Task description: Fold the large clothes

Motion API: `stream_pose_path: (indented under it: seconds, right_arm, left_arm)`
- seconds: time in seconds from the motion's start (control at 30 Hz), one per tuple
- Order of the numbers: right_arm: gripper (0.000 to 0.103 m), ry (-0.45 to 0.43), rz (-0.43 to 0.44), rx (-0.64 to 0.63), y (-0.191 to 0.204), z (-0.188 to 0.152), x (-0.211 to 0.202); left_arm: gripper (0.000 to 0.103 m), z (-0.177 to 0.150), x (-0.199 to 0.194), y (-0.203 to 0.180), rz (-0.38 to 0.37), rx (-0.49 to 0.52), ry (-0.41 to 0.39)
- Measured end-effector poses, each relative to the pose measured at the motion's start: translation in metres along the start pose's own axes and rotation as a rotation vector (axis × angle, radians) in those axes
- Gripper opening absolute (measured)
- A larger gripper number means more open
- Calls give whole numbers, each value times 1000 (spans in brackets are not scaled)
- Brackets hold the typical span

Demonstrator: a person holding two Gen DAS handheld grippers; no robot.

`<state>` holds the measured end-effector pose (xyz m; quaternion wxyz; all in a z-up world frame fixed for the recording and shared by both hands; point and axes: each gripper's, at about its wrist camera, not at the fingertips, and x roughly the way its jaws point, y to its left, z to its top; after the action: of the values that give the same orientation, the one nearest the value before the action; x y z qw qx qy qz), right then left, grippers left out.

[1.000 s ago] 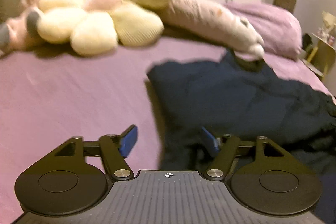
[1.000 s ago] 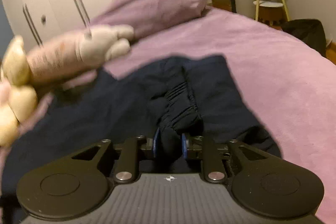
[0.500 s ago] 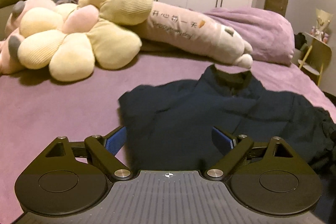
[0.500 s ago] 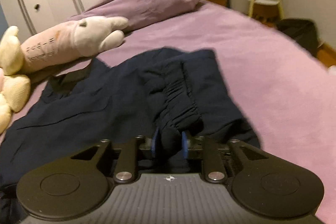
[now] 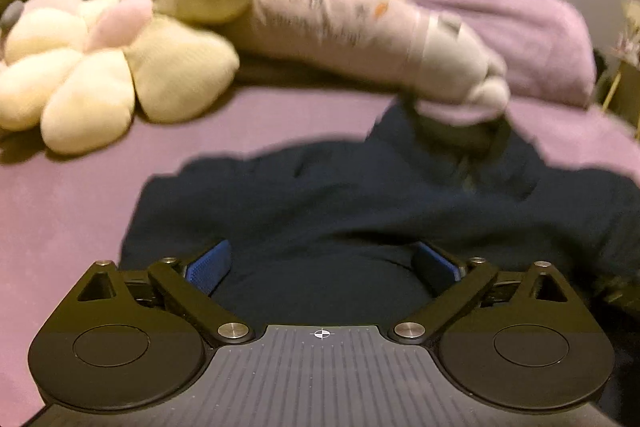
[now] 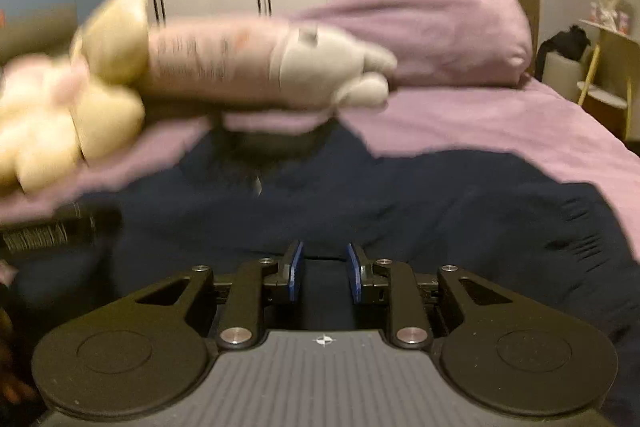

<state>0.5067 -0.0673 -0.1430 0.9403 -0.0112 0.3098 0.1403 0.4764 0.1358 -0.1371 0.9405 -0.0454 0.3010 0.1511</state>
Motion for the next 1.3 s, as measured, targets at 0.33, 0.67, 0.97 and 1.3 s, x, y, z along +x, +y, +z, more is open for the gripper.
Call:
stream_pose_path:
  seconds: [0.33, 0.67, 0.97, 1.3]
  right_arm:
    - [20, -93, -108, -54, -55, -7, -23]
    - [0, -109, -154, -116, -91, -20, -28]
    - [0, -86, -139, -102, -91, -41, -61]
    - [2, -31, -145, -57, -85, -30, -81]
  left_arm:
    - [103, -2, 1, 9, -26, 34, -14]
    - [103, -4, 0, 2, -7, 53, -17]
    - [103, -19, -17, 18, -56, 34, -36]
    - [103, -16, -48, 16, -35, 80, 22]
